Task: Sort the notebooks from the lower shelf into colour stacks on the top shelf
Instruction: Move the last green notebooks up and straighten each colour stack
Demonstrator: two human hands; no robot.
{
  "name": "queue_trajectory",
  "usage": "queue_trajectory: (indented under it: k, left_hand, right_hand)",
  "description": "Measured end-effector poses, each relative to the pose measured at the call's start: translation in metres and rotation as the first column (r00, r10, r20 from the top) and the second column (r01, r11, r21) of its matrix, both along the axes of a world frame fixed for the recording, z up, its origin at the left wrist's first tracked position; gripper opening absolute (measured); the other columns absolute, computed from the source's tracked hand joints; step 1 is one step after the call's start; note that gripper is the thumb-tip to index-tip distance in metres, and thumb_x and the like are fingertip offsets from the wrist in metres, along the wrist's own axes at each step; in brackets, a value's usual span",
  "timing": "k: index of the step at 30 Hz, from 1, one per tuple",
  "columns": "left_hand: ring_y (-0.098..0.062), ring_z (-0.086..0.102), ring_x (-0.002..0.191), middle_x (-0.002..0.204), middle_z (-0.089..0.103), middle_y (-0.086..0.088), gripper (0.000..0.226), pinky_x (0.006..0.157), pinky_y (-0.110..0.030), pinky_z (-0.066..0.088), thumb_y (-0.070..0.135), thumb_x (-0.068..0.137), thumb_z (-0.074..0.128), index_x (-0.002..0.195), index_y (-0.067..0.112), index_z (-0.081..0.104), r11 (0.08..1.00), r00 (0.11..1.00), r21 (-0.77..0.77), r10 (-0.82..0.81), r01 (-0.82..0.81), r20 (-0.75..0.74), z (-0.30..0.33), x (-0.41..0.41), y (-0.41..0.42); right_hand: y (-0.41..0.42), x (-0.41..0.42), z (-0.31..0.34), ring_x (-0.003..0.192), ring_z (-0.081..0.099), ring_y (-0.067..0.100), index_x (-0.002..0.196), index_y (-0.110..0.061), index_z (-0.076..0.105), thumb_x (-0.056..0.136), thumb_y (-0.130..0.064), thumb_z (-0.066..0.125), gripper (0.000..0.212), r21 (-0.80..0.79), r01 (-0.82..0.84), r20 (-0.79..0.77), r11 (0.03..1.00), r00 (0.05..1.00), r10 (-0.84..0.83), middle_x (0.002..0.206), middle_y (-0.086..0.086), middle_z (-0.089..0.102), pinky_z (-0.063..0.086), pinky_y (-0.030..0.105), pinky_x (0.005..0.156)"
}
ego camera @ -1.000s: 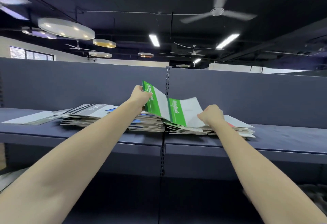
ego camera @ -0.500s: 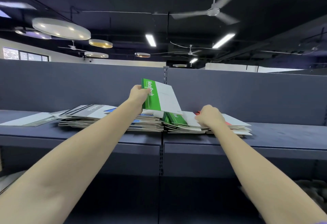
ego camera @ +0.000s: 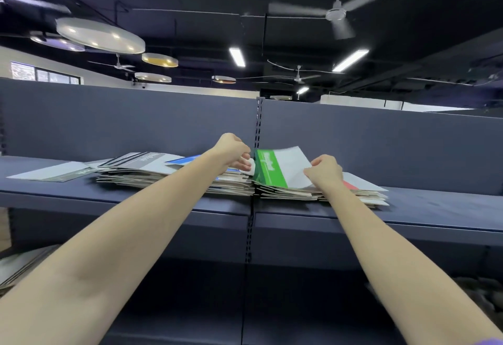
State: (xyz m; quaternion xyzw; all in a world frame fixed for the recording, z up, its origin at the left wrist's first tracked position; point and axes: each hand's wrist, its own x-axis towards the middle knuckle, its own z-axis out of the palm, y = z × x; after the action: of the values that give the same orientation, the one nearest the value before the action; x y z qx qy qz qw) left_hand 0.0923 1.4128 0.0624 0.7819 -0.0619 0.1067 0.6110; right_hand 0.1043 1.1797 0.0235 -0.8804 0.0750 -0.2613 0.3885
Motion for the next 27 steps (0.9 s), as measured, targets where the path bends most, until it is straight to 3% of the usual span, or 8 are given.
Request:
queue_trajectory:
  k: [3,5,7,12,17,20,24,27]
  left_hand:
    - [-0.030,0.064,0.067,0.086,0.063,-0.019,0.018,0.062,-0.036,0.060,0.001,0.095,0.052,0.112,-0.003,0.055,0.996,0.998,0.073,0.039,-0.042,0.045,-0.003,0.003,0.012]
    - [-0.028,0.065,0.067,0.085,0.066,-0.018,0.017,0.062,-0.032,0.058,0.006,0.095,0.053,0.109,0.000,0.060,0.991,0.996,0.120,0.050,-0.059,0.075,-0.002,0.003,0.015]
    - [-0.025,0.064,0.067,0.085,0.068,-0.016,0.013,0.063,-0.030,0.058,0.011,0.094,0.053,0.102,0.005,0.062,0.978,0.993,0.199,0.044,-0.065,0.109,-0.001,0.000,0.014]
    - [-0.023,0.062,0.071,0.089,0.071,-0.013,0.016,0.069,-0.035,0.057,0.016,0.094,0.055,0.096,0.006,0.067,0.867,0.980,0.496,-0.057,-0.047,0.192,0.002,-0.009,-0.003]
    - [-0.025,0.062,0.072,0.088,0.070,-0.010,0.015,0.064,-0.030,0.053,0.018,0.094,0.056,0.098,0.008,0.066,0.741,0.948,0.670,-0.248,0.053,0.199,-0.006,-0.022,-0.023]
    - [-0.021,0.057,0.080,0.086,0.063,0.001,0.018,0.074,-0.028,0.047,0.021,0.094,0.056,0.103,0.011,0.068,0.654,0.908,0.753,-0.354,0.072,0.221,-0.011,-0.032,-0.031]
    - [-0.021,0.053,0.089,0.097,0.060,-0.001,0.021,0.074,-0.028,0.041,0.025,0.093,0.057,0.105,0.012,0.068,0.502,0.842,0.863,-0.491,0.062,0.225,-0.015,-0.060,-0.034]
    - [-0.023,0.063,0.072,0.089,0.072,-0.008,0.021,0.066,-0.036,0.055,0.026,0.090,0.058,0.096,0.008,0.068,0.460,0.805,0.860,-0.583,0.221,0.106,-0.023,-0.078,-0.032]
  right_hand:
    - [-0.006,-0.005,-0.003,0.079,0.053,0.032,0.074,-0.010,0.055,0.081,-0.009,0.057,0.007,-0.183,0.061,-0.075,0.981,0.994,-0.075,0.074,0.008,0.059,0.036,0.029,0.055]
    - [-0.009,-0.007,-0.006,0.088,0.060,0.030,0.084,-0.007,0.069,0.082,-0.021,0.062,0.015,-0.261,-0.002,-0.103,0.965,0.994,-0.026,0.086,0.009,0.068,0.048,0.030,0.067]
    - [-0.011,-0.011,-0.012,0.096,0.061,0.029,0.093,-0.005,0.073,0.089,-0.027,0.060,0.026,-0.240,-0.067,-0.095,0.969,0.994,0.045,0.096,0.008,0.070,0.050,0.034,0.082]
    - [-0.015,-0.027,-0.022,0.096,0.054,0.026,0.102,-0.007,0.068,0.097,-0.020,0.050,0.022,-0.101,-0.037,0.036,0.994,0.999,0.041,0.101,0.005,0.065,0.036,0.029,0.077]
    - [-0.013,-0.046,-0.024,0.097,0.055,0.027,0.105,-0.007,0.066,0.097,-0.016,0.047,0.023,-0.099,0.032,0.031,0.995,0.999,-0.029,0.099,0.006,0.062,0.044,0.033,0.083]
    - [-0.011,-0.060,-0.028,0.097,0.058,0.028,0.103,-0.005,0.067,0.097,-0.016,0.049,0.021,-0.144,0.067,0.030,0.987,0.998,-0.064,0.101,0.009,0.065,0.048,0.036,0.089]
    - [0.002,-0.091,-0.040,0.084,0.057,0.023,0.094,-0.011,0.067,0.091,-0.011,0.055,0.012,-0.098,0.075,0.040,0.992,0.997,-0.072,0.090,0.004,0.065,0.046,0.030,0.073]
    - [0.012,-0.122,-0.056,0.080,0.057,0.021,0.086,-0.015,0.066,0.092,-0.016,0.058,0.009,-0.102,0.108,0.003,0.989,0.994,-0.109,0.087,0.002,0.067,0.041,0.027,0.069]
